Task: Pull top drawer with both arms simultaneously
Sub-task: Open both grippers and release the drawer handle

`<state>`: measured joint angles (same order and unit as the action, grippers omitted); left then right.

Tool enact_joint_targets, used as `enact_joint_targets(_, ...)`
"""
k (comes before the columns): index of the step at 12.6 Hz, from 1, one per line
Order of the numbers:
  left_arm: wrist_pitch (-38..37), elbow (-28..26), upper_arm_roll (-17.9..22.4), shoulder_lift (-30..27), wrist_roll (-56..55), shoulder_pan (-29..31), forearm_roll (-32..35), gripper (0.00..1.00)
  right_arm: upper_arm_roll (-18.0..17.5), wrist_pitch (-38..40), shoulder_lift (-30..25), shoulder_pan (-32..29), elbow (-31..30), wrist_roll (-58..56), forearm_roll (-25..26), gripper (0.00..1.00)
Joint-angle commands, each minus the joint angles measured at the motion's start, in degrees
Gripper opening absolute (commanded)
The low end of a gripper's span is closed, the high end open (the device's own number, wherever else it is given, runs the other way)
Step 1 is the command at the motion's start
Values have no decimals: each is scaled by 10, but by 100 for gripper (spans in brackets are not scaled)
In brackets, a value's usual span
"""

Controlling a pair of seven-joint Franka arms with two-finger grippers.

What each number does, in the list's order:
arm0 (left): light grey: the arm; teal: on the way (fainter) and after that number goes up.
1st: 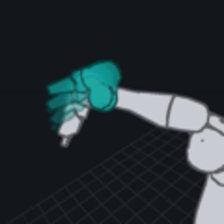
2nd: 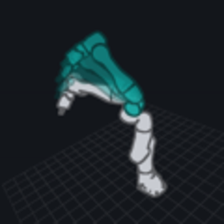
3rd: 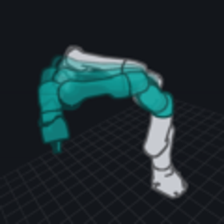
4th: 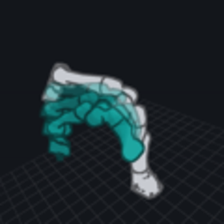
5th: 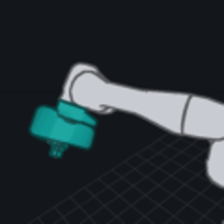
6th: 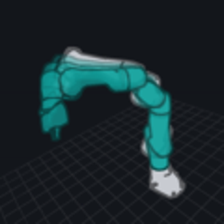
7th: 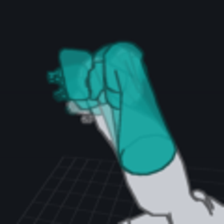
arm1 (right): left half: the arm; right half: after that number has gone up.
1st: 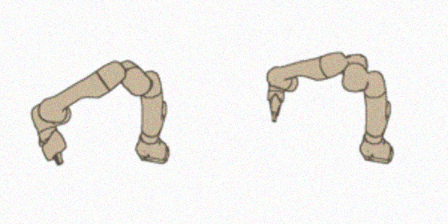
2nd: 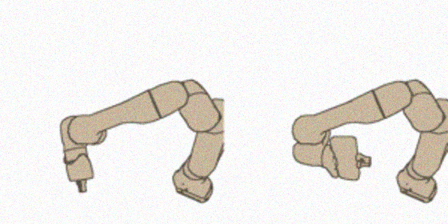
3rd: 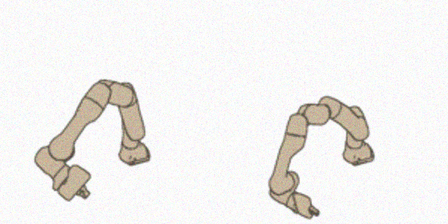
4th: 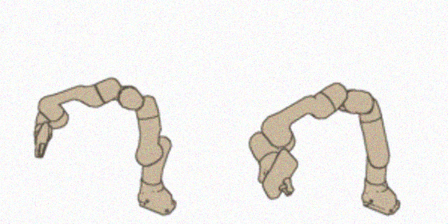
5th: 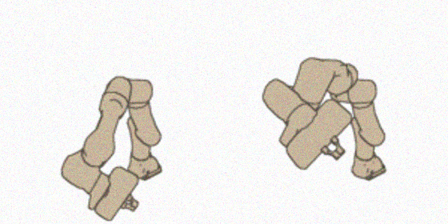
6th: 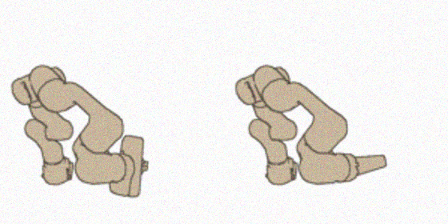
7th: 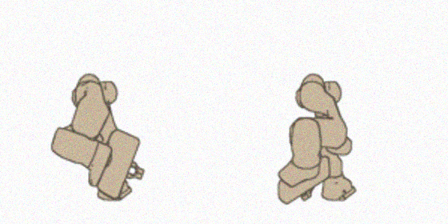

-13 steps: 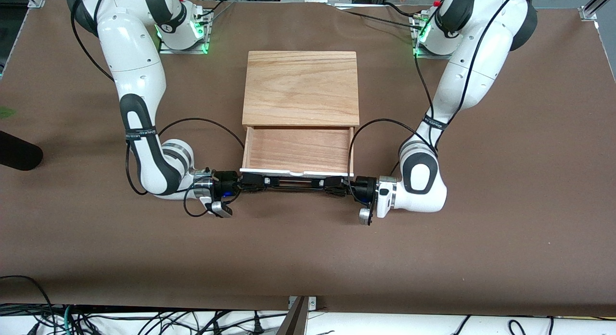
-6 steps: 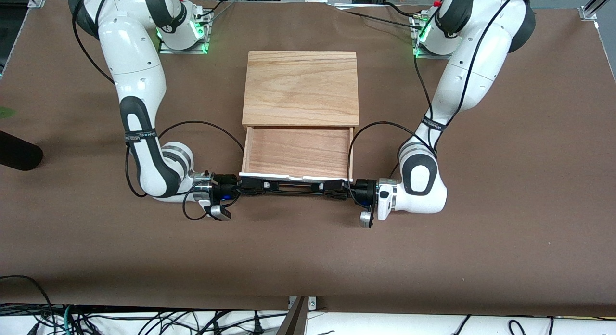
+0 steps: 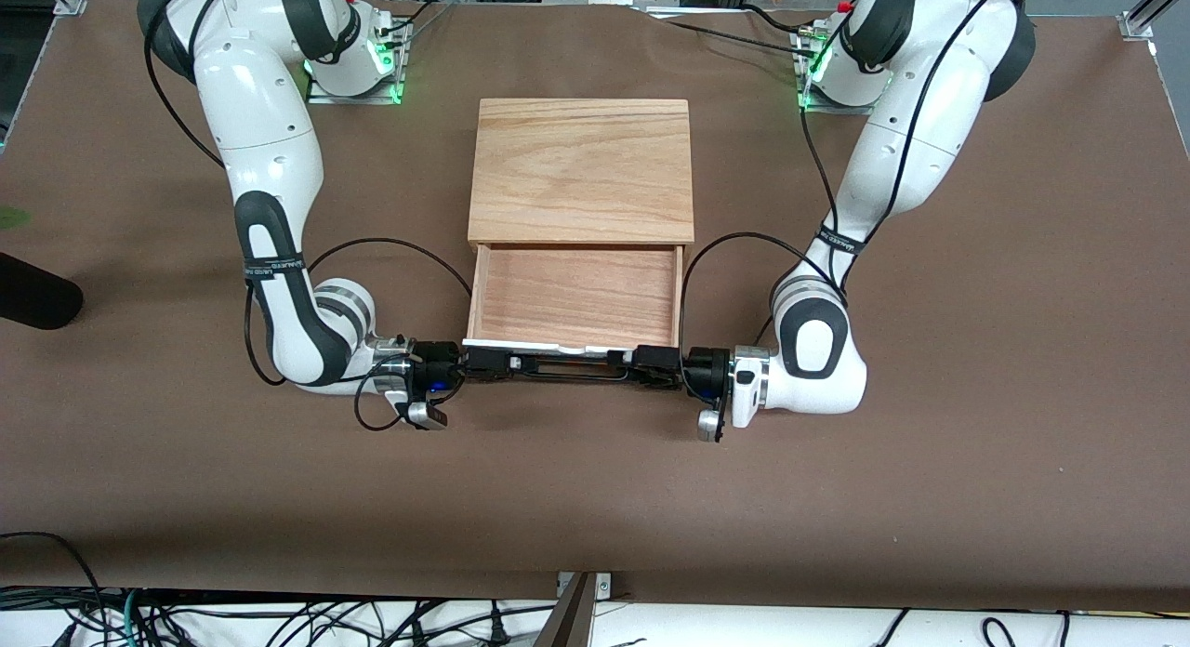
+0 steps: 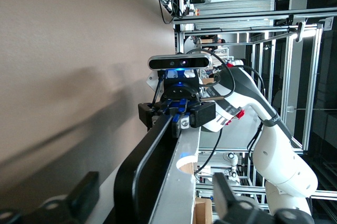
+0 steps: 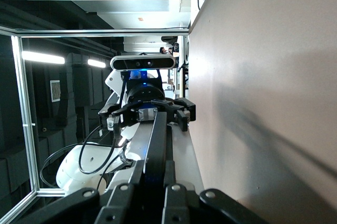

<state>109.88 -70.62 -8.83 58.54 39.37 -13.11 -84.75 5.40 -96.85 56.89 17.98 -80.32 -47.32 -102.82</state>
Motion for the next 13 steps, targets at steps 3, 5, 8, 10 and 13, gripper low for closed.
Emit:
enact_joint_targets(3, -12, 15, 38, -6, 4, -2, -3, 100, 1, -24, 16, -26, 42, 15, -9, 100)
enact_joint_targets(5, -12, 15, 40, -16, -1, 2, 21, 100, 1, -24, 16, -25, 43, 16, -8, 100)
enact_joint_targets(8, -18, 15, 43, -39, -24, 5, 108, 100, 7, -32, 9, -23, 43, 35, -1, 100)
enact_joint_targets(10, -20, 15, 42, -78, -46, 18, 195, 100, 22, -45, 7, -18, 45, 62, 14, 100)
enact_joint_targets(13, -22, 6, 43, -124, -93, 24, 302, 100, 29, -52, 0, -17, 46, 93, 22, 100)
